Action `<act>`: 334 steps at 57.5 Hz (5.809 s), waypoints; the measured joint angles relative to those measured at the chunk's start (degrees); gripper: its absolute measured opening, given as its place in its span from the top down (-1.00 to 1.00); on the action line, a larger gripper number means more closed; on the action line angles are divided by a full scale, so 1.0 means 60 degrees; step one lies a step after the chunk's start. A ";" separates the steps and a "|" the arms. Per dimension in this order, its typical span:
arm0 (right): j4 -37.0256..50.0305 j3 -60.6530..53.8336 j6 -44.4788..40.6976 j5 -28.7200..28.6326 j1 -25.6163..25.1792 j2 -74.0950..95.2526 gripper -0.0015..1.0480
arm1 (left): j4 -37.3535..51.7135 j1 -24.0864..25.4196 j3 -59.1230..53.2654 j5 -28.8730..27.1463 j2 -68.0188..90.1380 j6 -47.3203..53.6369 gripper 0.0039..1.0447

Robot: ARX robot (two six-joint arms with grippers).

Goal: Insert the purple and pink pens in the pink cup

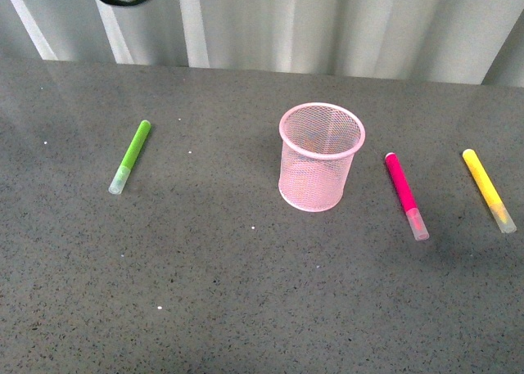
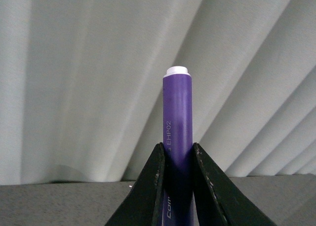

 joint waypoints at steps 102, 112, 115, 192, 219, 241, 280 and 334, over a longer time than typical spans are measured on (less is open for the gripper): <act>0.0000 0.0000 -0.0004 -0.0004 0.0000 0.0000 -0.86 | 0.3752 -0.1253 -0.0113 -0.0962 0.3869 -0.1927 -0.87; 0.0000 0.0000 0.0000 0.0022 0.0000 0.0000 -0.86 | 0.2572 0.0244 -0.1679 0.0703 0.0703 -0.1443 -0.87; 0.0000 0.0000 0.0000 0.0011 0.0000 0.0000 -0.86 | 0.1978 0.0761 -0.1923 0.1213 -0.0270 -0.1260 -0.87; 0.0000 0.0000 0.0000 0.0000 0.0000 0.0000 -0.86 | -0.3180 0.6043 -0.8681 0.2095 -1.0597 0.3191 0.93; 0.0000 0.0000 0.0000 -0.0004 0.0000 0.0000 -0.86 | -0.4768 0.3985 -0.9551 -0.0084 -1.3282 0.3264 0.93; 0.0000 0.0000 0.0000 0.0000 0.0000 0.0000 -0.86 | -0.6444 0.3716 -0.9555 -0.0131 -1.5070 0.3271 0.93; 0.0000 0.0000 0.0000 0.0000 0.0000 0.0000 -0.86 | -0.9486 0.3716 -0.9551 -0.0138 -1.8076 0.3286 0.93; 0.2645 0.6226 0.0550 0.0270 -0.1949 1.0014 -0.86 | -0.9522 0.3716 -0.9551 -0.0135 -1.8083 0.3289 -0.87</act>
